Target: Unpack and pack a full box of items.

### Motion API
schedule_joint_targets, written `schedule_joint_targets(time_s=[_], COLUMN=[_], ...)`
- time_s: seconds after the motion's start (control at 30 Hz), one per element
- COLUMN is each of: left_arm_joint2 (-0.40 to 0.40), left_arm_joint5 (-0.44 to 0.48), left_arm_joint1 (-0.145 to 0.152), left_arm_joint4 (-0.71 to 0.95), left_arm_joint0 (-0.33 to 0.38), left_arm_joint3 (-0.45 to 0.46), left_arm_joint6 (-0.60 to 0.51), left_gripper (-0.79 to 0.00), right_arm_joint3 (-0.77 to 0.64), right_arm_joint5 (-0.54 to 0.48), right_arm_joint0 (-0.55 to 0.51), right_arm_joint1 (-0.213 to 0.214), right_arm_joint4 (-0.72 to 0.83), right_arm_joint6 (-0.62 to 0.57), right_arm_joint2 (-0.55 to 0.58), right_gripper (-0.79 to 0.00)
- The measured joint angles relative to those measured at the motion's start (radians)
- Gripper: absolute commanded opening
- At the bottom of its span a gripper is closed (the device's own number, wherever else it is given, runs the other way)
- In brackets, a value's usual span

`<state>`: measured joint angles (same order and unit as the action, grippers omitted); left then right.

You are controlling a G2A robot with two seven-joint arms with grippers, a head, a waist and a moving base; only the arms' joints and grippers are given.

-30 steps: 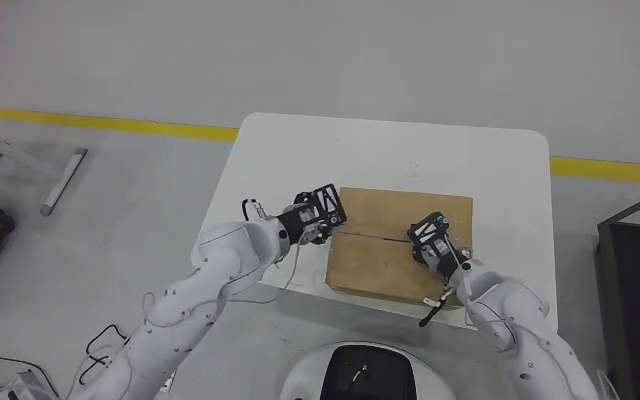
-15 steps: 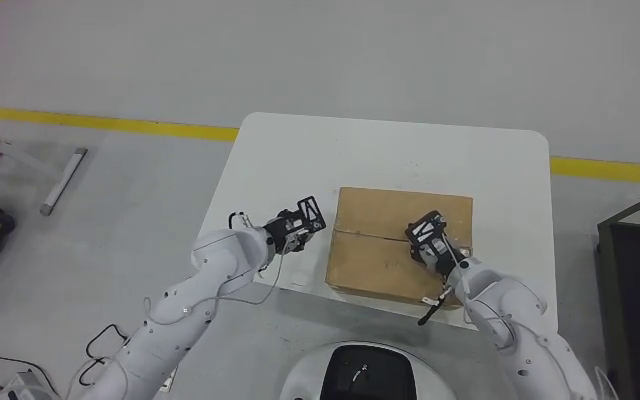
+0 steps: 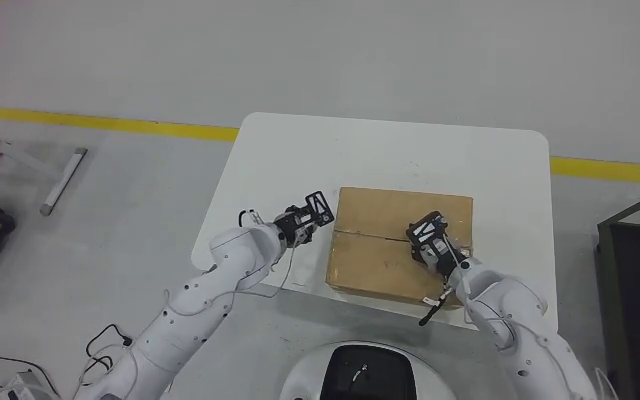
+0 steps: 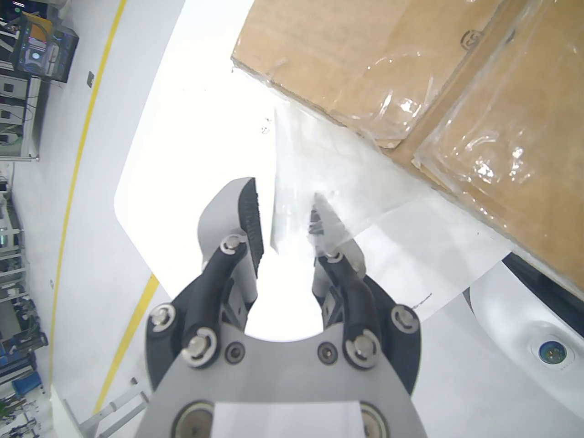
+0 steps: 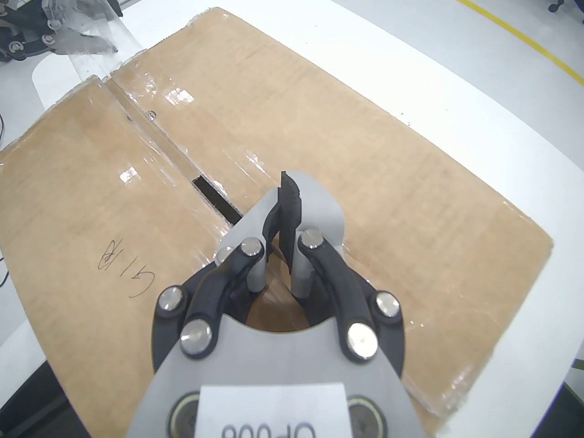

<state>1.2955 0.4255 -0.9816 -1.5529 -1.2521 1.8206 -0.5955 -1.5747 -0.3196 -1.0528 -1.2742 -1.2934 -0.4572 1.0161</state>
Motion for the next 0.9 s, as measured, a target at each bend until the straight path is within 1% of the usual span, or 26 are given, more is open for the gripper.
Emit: schedule_joint_targets(time_s=[0.27, 0.5, 0.67, 0.83, 0.9], left_arm_joint2=[0.037, 0.077, 0.080, 0.080, 0.075], left_arm_joint5=[-0.039, -0.051, -0.055, -0.052, -0.049], left_arm_joint1=[-0.001, -0.002, -0.005, -0.009, -0.010], left_arm_joint4=[-0.004, 0.045, 0.066, 0.088, 0.085], left_arm_joint0=[-0.025, -0.056, -0.064, -0.052, -0.043], left_arm_joint3=[0.082, 0.162, 0.214, 0.251, 0.253], left_arm_joint6=[0.007, 0.002, -0.005, -0.013, -0.015], left_gripper=[-0.785, -0.785, -0.785, -0.785, -0.705], right_arm_joint3=[0.005, -0.005, -0.012, -0.021, -0.026], right_arm_joint5=[0.000, 0.002, 0.001, 0.006, 0.009], right_arm_joint0=[0.000, -0.001, -0.009, -0.011, -0.010], right_arm_joint1=[-0.001, -0.003, -0.003, -0.005, -0.007], right_arm_joint4=[-0.003, -0.005, -0.007, -0.003, -0.002], right_arm_joint6=[0.003, 0.000, -0.008, -0.016, -0.020], right_arm_joint2=[0.006, 0.005, 0.006, 0.003, -0.001], right_gripper=[-0.785, -0.785, -0.785, -0.785, -0.785])
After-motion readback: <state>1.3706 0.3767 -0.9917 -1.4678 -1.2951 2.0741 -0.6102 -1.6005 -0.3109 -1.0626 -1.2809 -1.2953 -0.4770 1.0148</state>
